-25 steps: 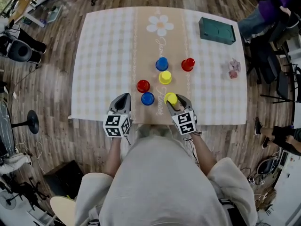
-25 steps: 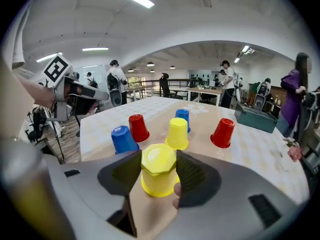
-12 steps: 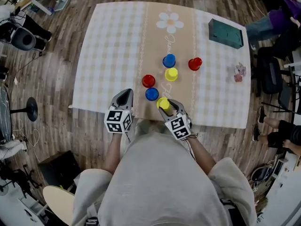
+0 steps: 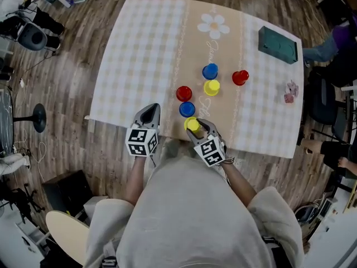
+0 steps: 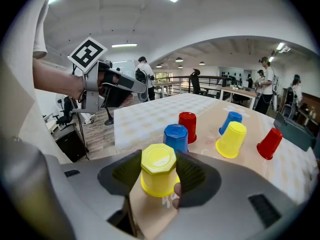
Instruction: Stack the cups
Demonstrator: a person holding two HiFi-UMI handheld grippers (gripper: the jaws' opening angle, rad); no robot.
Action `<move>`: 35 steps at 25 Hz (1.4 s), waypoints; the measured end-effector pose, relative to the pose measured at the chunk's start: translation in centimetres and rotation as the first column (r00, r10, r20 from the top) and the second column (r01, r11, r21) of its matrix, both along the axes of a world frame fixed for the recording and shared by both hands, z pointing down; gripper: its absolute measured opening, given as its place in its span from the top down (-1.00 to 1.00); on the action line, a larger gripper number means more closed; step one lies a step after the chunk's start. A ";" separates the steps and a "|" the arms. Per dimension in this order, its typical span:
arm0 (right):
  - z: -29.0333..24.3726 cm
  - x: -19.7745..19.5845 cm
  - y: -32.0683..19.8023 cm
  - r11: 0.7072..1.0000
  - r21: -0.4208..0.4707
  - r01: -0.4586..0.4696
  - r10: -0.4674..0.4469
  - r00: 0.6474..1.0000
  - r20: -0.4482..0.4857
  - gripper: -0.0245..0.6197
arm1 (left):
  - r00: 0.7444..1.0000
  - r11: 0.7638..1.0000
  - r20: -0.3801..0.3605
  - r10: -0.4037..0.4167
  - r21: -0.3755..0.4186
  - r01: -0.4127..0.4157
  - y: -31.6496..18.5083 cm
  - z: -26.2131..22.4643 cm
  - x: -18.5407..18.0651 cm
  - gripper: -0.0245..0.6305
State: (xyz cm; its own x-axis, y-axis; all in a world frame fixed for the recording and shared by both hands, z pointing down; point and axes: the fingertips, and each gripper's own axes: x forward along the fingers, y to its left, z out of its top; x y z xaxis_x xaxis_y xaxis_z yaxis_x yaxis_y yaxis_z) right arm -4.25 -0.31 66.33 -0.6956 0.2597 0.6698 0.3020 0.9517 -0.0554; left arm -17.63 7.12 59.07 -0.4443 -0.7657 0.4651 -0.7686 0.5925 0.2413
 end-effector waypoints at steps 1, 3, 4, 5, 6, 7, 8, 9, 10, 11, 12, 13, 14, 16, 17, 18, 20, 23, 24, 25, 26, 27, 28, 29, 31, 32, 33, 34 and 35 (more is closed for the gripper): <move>0.0 0.0 0.3 1.000 -0.002 0.004 -0.004 1.000 0.000 0.25 | 1.000 1.000 0.000 -0.003 -0.002 0.003 0.3 0.0 0.0 0.88; 0.0 0.0 0.9 1.000 -0.008 0.007 -0.007 1.000 0.000 0.25 | 1.000 1.000 0.001 -0.006 -0.006 0.006 0.8 -0.1 0.0 0.88; 0.1 0.1 1.2 1.000 -0.009 0.012 -0.012 1.000 -0.003 0.25 | 1.000 1.000 0.001 -0.010 -0.007 0.010 1.1 -0.1 0.0 0.88; 0.3 0.3 1.4 1.000 -0.008 0.019 -0.019 1.000 -0.008 0.25 | 1.000 1.000 0.001 -0.015 -0.006 0.015 1.3 0.0 0.0 0.88; 0.6 0.6 1.5 1.000 -0.005 0.025 -0.025 1.000 -0.013 0.25 | 1.000 1.000 0.001 -0.021 -0.004 0.021 1.5 0.1 0.2 0.88; 0.8 0.8 1.6 1.000 -0.002 0.029 -0.029 0.999 -0.016 0.25 | 1.000 1.000 0.000 -0.025 -0.002 0.025 1.7 0.2 0.3 0.88; 1.0 0.9 1.7 1.000 0.000 0.030 -0.030 0.999 -0.018 0.25 | 1.000 1.000 0.000 -0.028 -0.001 0.028 1.9 0.4 0.4 0.88; 1.2 1.0 1.7 1.000 0.001 0.029 -0.029 0.999 -0.018 0.25 | 1.000 1.000 0.000 -0.030 0.000 0.030 1.9 0.4 0.5 0.88; 1.2 1.0 1.8 1.000 0.000 0.028 -0.028 0.999 -0.017 0.25 | 1.000 1.000 0.000 -0.030 0.000 0.030 2.0 0.5 0.5 0.88; 1.2 0.9 1.8 1.000 -0.002 0.026 -0.026 1.000 -0.015 0.25 | 1.000 1.000 0.000 -0.029 0.000 0.029 1.9 0.5 0.5 0.88; 1.1 0.8 1.8 1.000 -0.002 0.025 -0.025 1.000 -0.013 0.25 | 1.000 1.000 0.000 -0.029 0.001 0.029 1.9 0.5 0.5 0.88; 1.1 0.7 1.8 1.000 -0.002 0.024 -0.024 1.000 -0.012 0.25 | 1.000 1.000 0.001 -0.028 0.001 0.028 1.8 0.5 0.5 0.88; 1.0 0.6 1.8 1.000 -0.001 0.024 -0.024 1.000 -0.011 0.25 | 1.000 1.000 0.001 -0.027 0.002 0.027 1.7 0.5 0.5 0.88; 1.0 0.5 1.9 1.000 -0.004 0.022 -0.022 1.000 -0.009 0.25 | 1.000 1.000 0.001 -0.023 0.004 0.023 1.6 0.5 0.5 0.88; 1.1 0.5 1.9 1.000 -0.005 0.021 -0.021 1.000 -0.008 0.25 | 1.000 1.000 0.001 -0.021 0.004 0.021 1.5 0.5 0.4 0.88; 1.1 0.5 1.9 1.000 -0.005 0.020 -0.021 1.000 -0.006 0.25 | 1.000 1.000 0.001 -0.020 0.003 0.020 1.5 0.5 0.4 0.88; 1.1 0.6 1.9 1.000 -0.004 0.021 -0.021 1.000 -0.004 0.24 | 1.000 1.000 0.000 -0.018 0.003 0.018 1.5 0.5 0.4 0.88; 1.2 0.8 1.9 1.000 -0.003 0.025 -0.025 1.000 -0.003 0.24 | 1.000 1.000 -0.002 -0.016 0.003 0.016 1.4 0.5 0.4 0.88; 1.2 0.8 1.9 1.000 -0.003 0.026 -0.026 1.000 -0.002 0.24 | 1.000 1.000 -0.003 -0.015 0.002 0.015 1.3 0.5 0.5 0.88; 1.3 0.9 2.0 1.000 -0.006 0.025 -0.025 1.000 -0.004 0.23 | 1.000 1.000 -0.003 -0.014 0.002 0.014 1.3 0.5 0.5 0.88; 1.4 0.9 2.0 1.000 -0.012 0.023 -0.023 1.000 -0.007 0.22 | 1.000 1.000 -0.003 -0.013 0.002 0.013 1.2 0.5 0.5 0.88; 1.3 0.9 2.0 0.999 -0.024 0.021 -0.022 1.000 -0.009 0.20 | 1.000 1.000 -0.003 -0.012 0.002 0.012 1.1 0.5 0.5 0.88; 1.1 0.8 2.1 0.999 -0.037 0.021 -0.022 1.000 -0.008 0.14 | 1.000 1.000 -0.002 -0.011 0.002 0.011 1.1 0.5 0.5 0.88; 0.8 0.7 2.2 0.999 -0.046 0.022 -0.022 1.000 -0.005 0.09 | 1.000 1.000 -0.001 -0.010 0.003 0.010 1.0 0.4 0.5 0.88; 0.5 0.6 2.1 0.999 -0.049 0.020 -0.020 1.000 0.002 0.06 | 1.000 1.000 0.000 -0.007 0.004 0.007 0.9 0.4 0.5 0.88; 0.4 0.6 2.0 0.999 -0.049 0.017 -0.017 1.000 0.004 0.06 | 1.000 1.000 0.001 -0.006 0.005 0.006 0.8 0.4 0.5 0.88; 0.4 0.6 1.9 0.999 -0.049 0.013 -0.012 1.000 0.005 0.06 | 1.000 1.000 0.001 -0.003 0.006 0.003 0.7 0.4 0.5 0.88; 0.3 0.7 1.7 0.999 -0.050 0.009 -0.009 1.000 0.007 0.06 | 1.000 1.000 0.001 -0.001 0.006 0.001 0.6 0.4 0.6 0.88; 0.1 0.7 1.6 0.999 -0.051 0.006 -0.006 1.000 0.009 0.06 | 1.000 1.000 0.001 0.002 0.005 -0.002 0.5 0.4 0.6 0.88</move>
